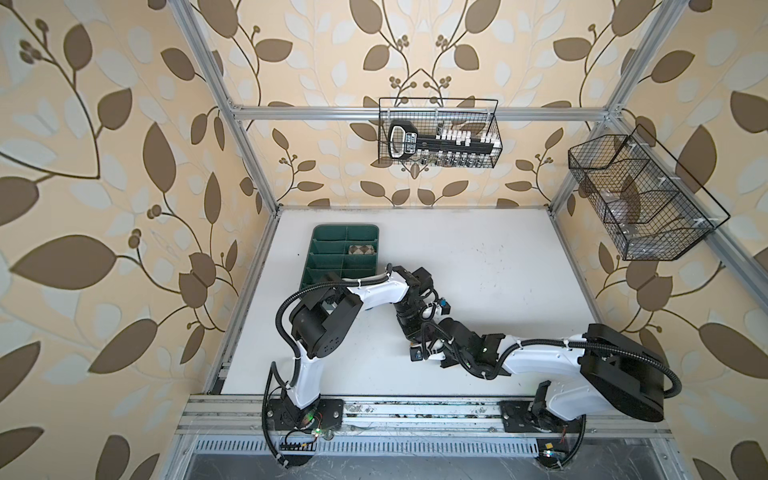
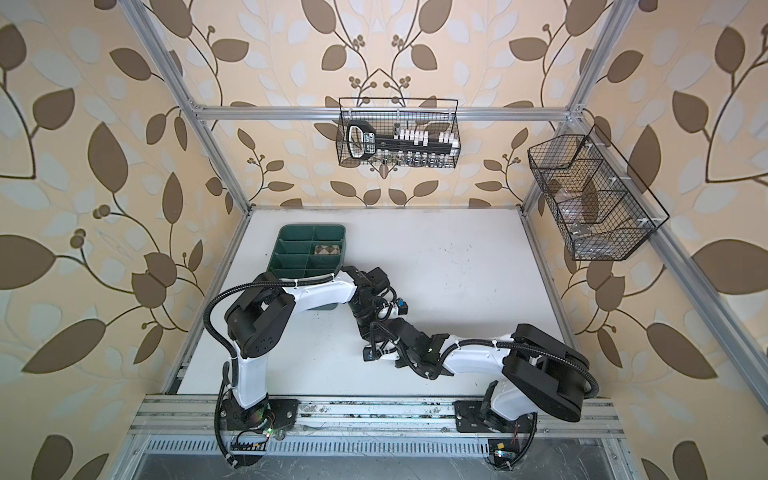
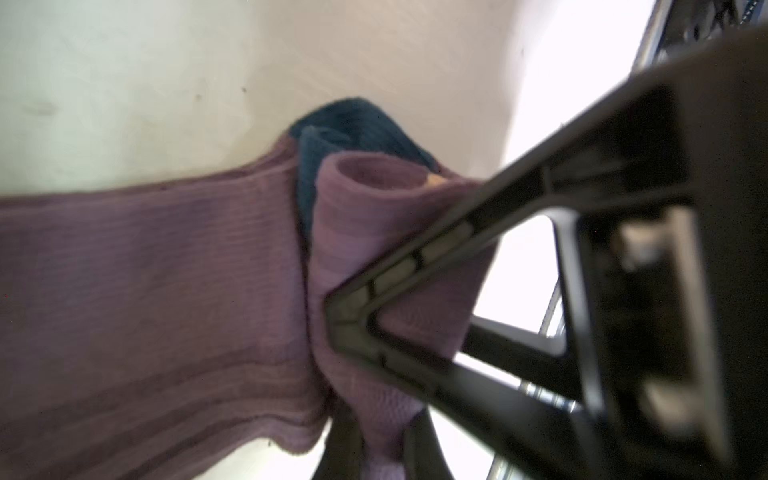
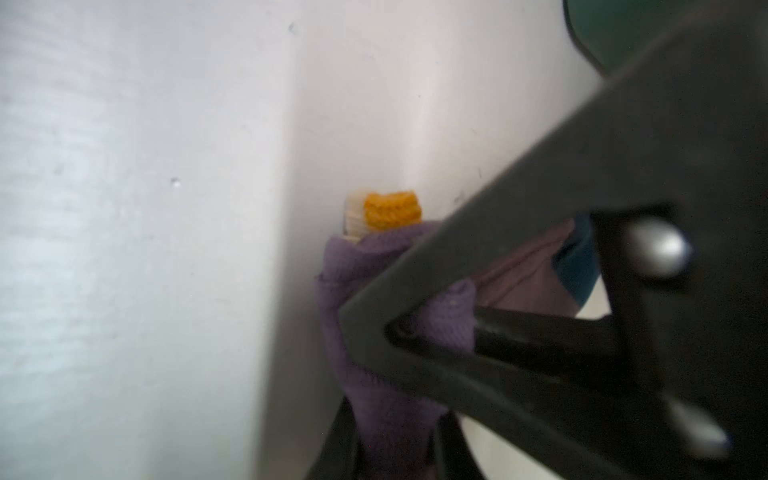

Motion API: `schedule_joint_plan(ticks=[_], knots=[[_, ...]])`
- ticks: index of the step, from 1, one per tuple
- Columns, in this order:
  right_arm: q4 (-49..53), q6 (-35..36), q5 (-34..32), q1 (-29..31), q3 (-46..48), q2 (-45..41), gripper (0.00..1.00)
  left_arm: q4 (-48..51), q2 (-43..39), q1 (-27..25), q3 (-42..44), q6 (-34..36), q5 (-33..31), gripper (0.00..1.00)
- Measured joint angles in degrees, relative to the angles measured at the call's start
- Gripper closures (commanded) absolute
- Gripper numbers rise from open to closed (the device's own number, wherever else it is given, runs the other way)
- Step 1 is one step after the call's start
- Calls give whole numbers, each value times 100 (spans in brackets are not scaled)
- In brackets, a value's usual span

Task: Roll the socks
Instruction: 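Lower the right gripper and regrasp the roll beside the left gripper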

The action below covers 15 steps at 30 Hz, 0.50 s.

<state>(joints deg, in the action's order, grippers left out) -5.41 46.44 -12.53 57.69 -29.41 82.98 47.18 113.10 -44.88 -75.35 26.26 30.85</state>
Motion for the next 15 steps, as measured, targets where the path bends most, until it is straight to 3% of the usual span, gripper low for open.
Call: schedule_joint_plan(ticks=[4,7,10,15], knots=[[446,-271,-87,33,-321,111,100,-160,-190,-7,149,-258,-398,56],[933,-527,-55,48,-588,151,100,-479,-553,-13,415,-420,-1071,48],[1410,-905,-4,33,-811,133,100,-1014,-1340,-39,935,-581,-2210,41],[2358,-1434,372,-20,-946,-61,100,-2072,-3340,63,1803,-697,-4406,29]])
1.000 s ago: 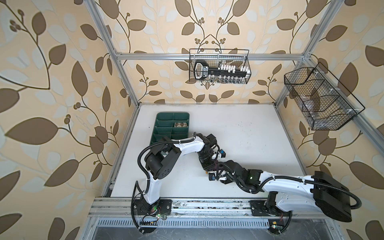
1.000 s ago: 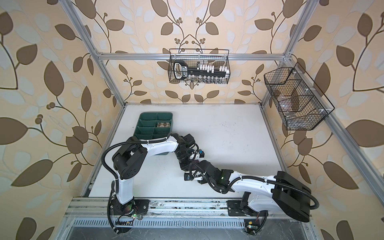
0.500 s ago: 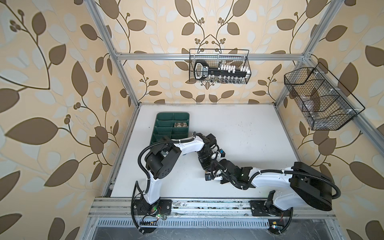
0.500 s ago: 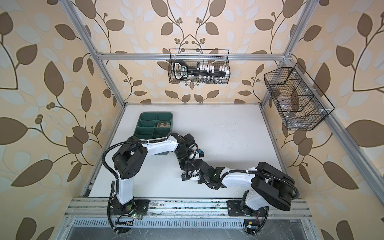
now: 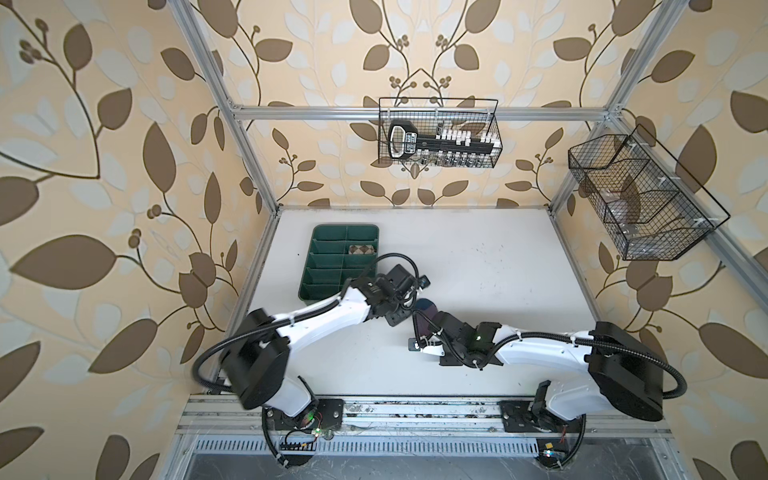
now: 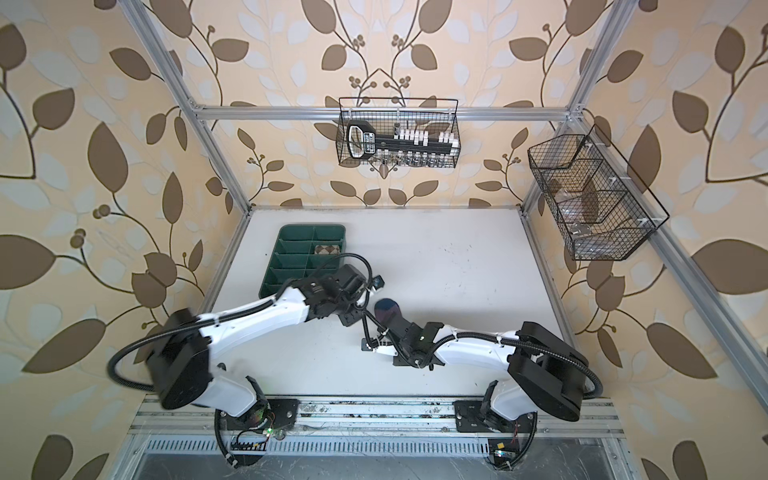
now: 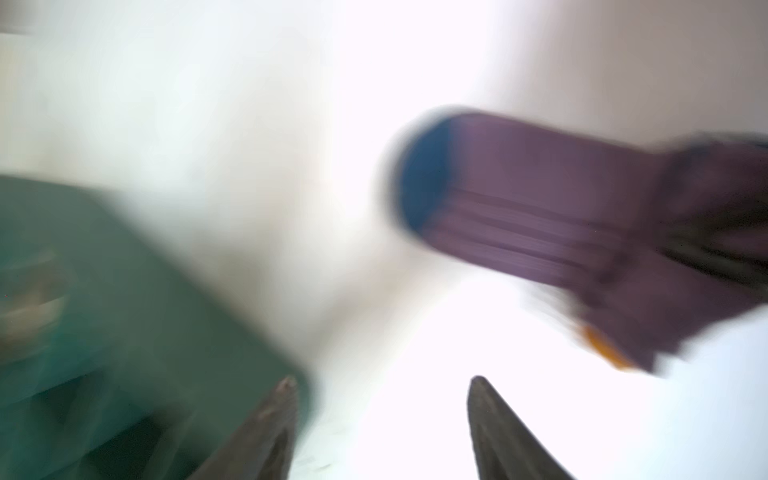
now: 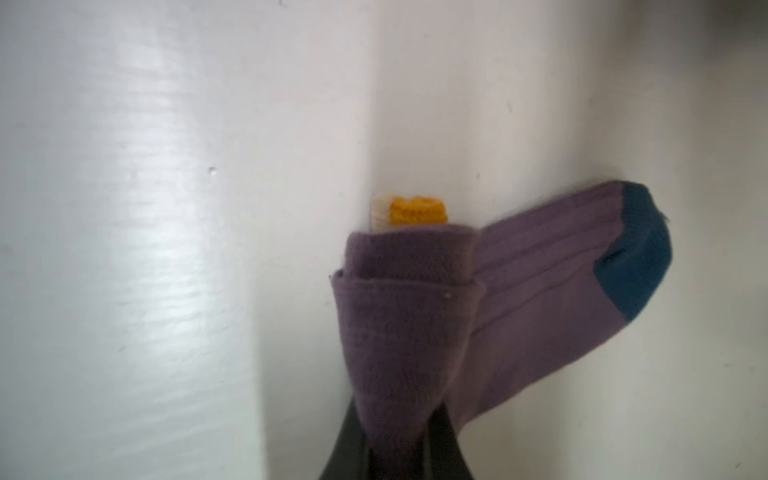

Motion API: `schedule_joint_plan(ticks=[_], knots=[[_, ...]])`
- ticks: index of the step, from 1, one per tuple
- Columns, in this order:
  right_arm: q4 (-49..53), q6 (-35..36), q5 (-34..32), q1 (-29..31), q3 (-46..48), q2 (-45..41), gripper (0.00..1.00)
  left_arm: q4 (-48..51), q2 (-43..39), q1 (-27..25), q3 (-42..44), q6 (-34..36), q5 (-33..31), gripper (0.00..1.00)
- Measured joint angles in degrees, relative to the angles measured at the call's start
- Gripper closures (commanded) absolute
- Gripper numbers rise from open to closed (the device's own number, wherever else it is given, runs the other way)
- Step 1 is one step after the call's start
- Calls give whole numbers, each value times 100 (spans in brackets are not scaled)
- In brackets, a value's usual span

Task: Roll the socks
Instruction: 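Lower the right gripper and regrasp the roll beside the left gripper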

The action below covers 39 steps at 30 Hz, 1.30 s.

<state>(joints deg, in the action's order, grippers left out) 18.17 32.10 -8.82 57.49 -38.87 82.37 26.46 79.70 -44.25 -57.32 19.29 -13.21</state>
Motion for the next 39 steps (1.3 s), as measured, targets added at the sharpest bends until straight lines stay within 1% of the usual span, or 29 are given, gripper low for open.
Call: schedule_joint_plan(ticks=[2,3,5,7,9,11,13,16,18,20,22,27,28,29,30,36,37,39], knots=[[302,-129,199,-39,-101,-17,100,-284,-815,83,177,28,-433,29],[474,-199,323,-81,-181,-7,100,-363,-1228,122,229,50,-555,31],[793,-284,599,-212,-389,85,100,-396,-1978,144,291,190,-514,32],[1121,-361,868,-385,-680,299,100,-328,-2643,146,358,382,-190,33],[1445,-385,1174,-581,-1043,603,100,-70,-3222,144,439,710,343,32],[1738,-387,1467,-761,-1405,916,100,304,-3554,48,459,1019,734,31],[2006,-376,1729,-925,-1755,1228,100,632,-3617,-177,455,1285,879,30],[2396,-302,2065,-1139,-2249,1711,100,1051,-3239,-903,470,1685,614,26],[2667,-197,2288,-1290,-2601,2055,100,1047,-2752,-1565,577,1915,192,23],[2865,-94,2520,-1443,-2850,2306,100,909,-2227,-2000,761,2090,-107,21],[2994,17,2741,-1587,-2981,2463,100,664,-1665,-2229,1014,2208,-284,20],[3165,271,3204,-1847,-3108,2686,100,-243,-686,-2330,1613,2273,-455,18],[3174,308,3283,-1893,-3110,2708,100,-433,-522,-2330,1648,2253,-507,16],[3178,341,3353,-1928,-3110,2723,100,-634,-350,-2330,1648,2218,-546,2],[3178,367,3401,-1954,-3110,2732,100,-822,-216,-2330,1648,2210,-581,1],[3163,461,3558,-2048,-3086,2756,100,-1818,566,-2330,1641,1910,-636,6],[3158,466,3574,-2057,-3084,2758,100,-1934,688,-2330,1639,1858,-638,9],[3158,487,3593,-2068,-3082,2765,99,-2173,866,-2330,1596,1757,-669,20]])
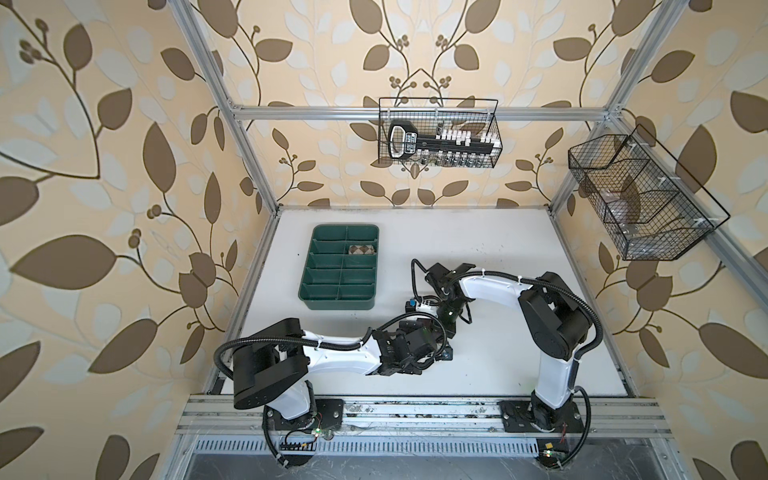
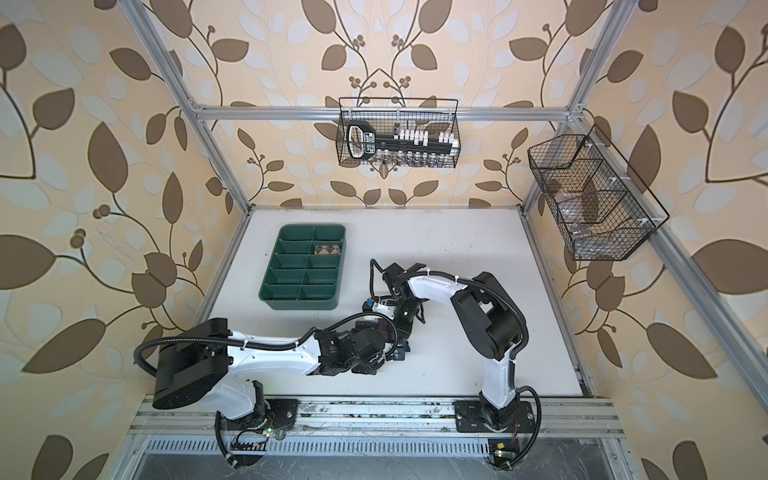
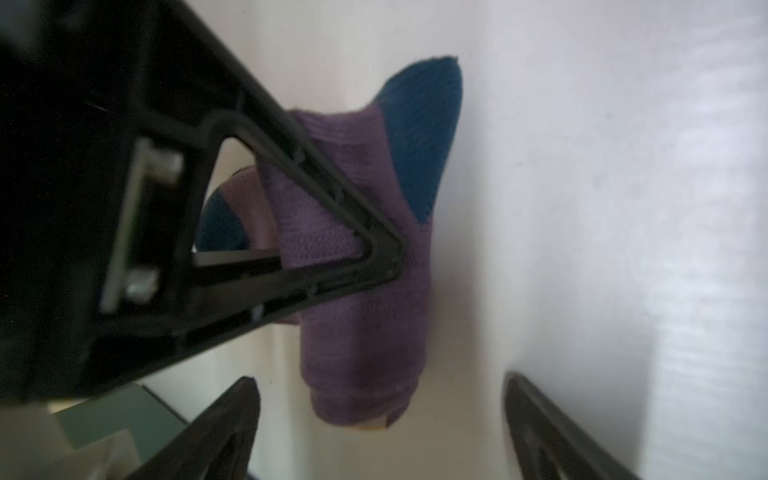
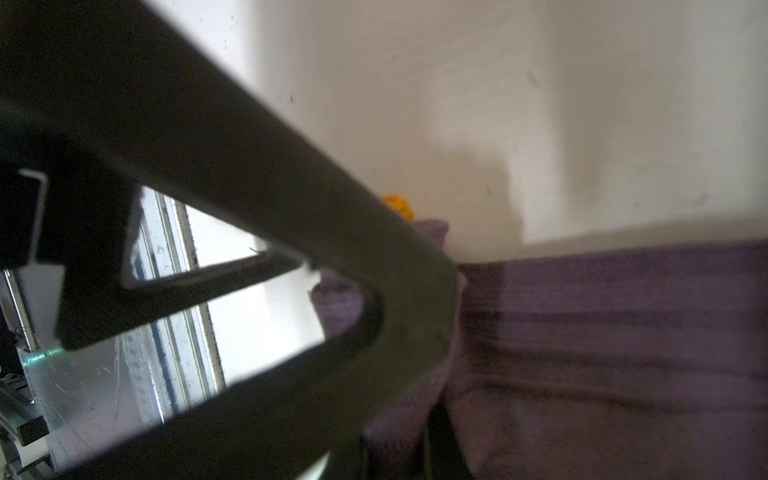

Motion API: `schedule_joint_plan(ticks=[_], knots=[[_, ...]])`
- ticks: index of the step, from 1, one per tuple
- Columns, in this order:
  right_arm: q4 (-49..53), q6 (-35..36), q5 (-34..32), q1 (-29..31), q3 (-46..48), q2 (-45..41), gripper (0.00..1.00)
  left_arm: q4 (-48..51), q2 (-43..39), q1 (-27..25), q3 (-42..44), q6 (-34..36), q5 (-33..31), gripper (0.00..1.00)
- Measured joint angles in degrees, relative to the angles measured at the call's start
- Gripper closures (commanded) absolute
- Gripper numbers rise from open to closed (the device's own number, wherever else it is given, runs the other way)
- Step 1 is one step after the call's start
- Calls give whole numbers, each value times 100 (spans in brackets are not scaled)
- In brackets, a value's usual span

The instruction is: Roll the socks

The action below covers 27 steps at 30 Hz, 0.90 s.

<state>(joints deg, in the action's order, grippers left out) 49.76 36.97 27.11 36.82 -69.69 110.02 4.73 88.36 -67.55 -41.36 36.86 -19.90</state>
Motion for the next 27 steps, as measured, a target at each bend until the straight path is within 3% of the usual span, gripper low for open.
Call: schedule_joint_plan(ticks=[9,11,18,22,27], knots=[[-72,39,103,-87,61,-7,99,-577,625,0,-133,-372,-195,87],[-149,37,101,-133,142,-74,93,-531,647,0,-195,-407,-267,97],[-1058,-66,-116,-221,990,-1069,64,-291,708,15,-413,-411,-39,100],[-1834,-459,-400,-487,1423,-2170,62,13,708,170,-573,-402,262,100],[-3058,-1434,-1176,-1335,1928,-3663,61,758,789,581,-1049,-376,1106,100]])
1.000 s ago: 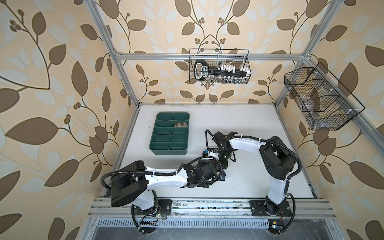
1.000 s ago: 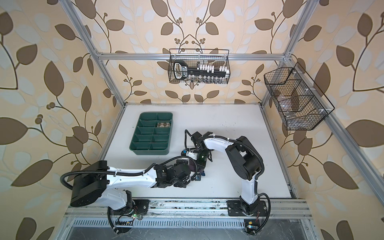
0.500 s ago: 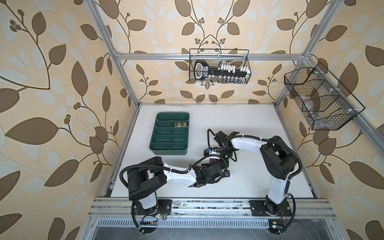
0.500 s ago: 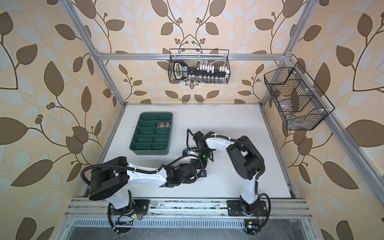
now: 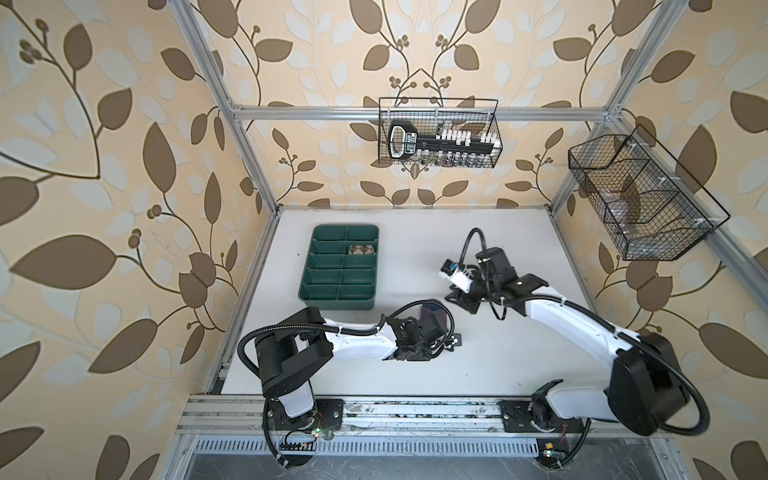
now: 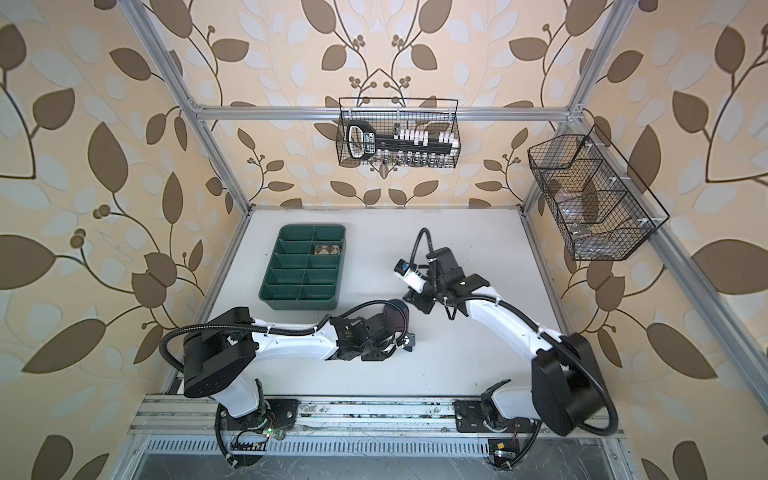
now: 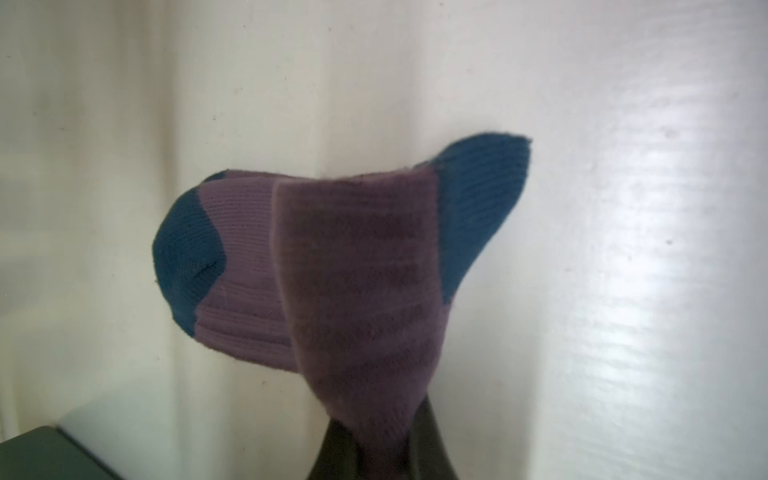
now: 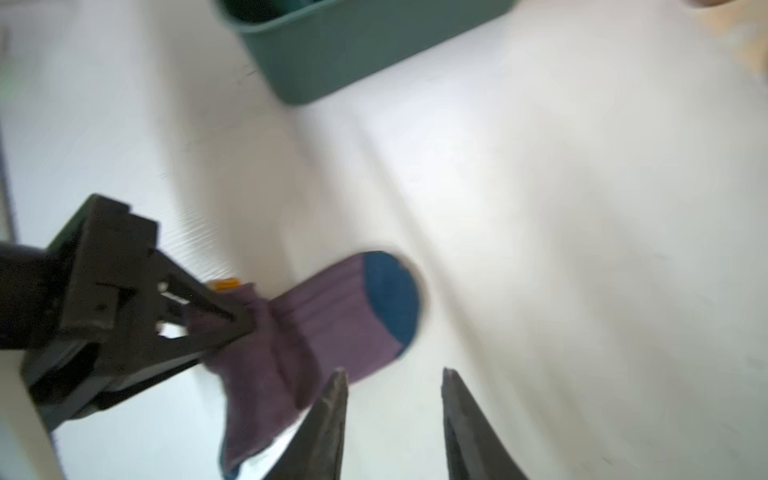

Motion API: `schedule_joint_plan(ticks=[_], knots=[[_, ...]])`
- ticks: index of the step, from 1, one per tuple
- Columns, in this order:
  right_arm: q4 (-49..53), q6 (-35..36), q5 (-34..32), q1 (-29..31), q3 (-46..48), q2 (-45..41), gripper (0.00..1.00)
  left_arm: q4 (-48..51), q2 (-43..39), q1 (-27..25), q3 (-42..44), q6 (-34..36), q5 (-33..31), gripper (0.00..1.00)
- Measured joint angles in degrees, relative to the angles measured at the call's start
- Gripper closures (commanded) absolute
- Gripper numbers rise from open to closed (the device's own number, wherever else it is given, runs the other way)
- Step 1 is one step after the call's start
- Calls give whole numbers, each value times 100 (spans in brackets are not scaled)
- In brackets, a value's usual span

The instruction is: Roll the socks

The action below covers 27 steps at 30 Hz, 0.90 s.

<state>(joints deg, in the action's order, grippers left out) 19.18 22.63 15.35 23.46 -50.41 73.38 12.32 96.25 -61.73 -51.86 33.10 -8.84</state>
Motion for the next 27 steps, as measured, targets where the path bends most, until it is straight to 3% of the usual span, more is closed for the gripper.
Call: schedule_joint_plan(ticks=[4,8,11,13,17,21,27], knots=[[-835,-568,-774,-260,691,-1615,58,846,332,422,-691,9,835,99],[-1309,-656,-925,-140,1279,-3506,56,1683,796,881,-1460,20,1731,95],[-1425,-273,-828,330,1537,-4572,55,2240,1154,1196,-1965,28,2389,93],[-1362,96,-903,850,1644,-4850,55,2618,1423,1364,-2315,39,2791,93],[-988,925,-1875,2533,1836,-4472,53,3388,2013,1650,-3047,33,3460,93],[-938,1676,-3270,4015,2138,-3091,51,3722,2253,1775,-3333,-24,3768,92],[-1344,2175,-4033,4070,2483,-1049,51,3812,2330,1836,-3390,-57,3960,92]])
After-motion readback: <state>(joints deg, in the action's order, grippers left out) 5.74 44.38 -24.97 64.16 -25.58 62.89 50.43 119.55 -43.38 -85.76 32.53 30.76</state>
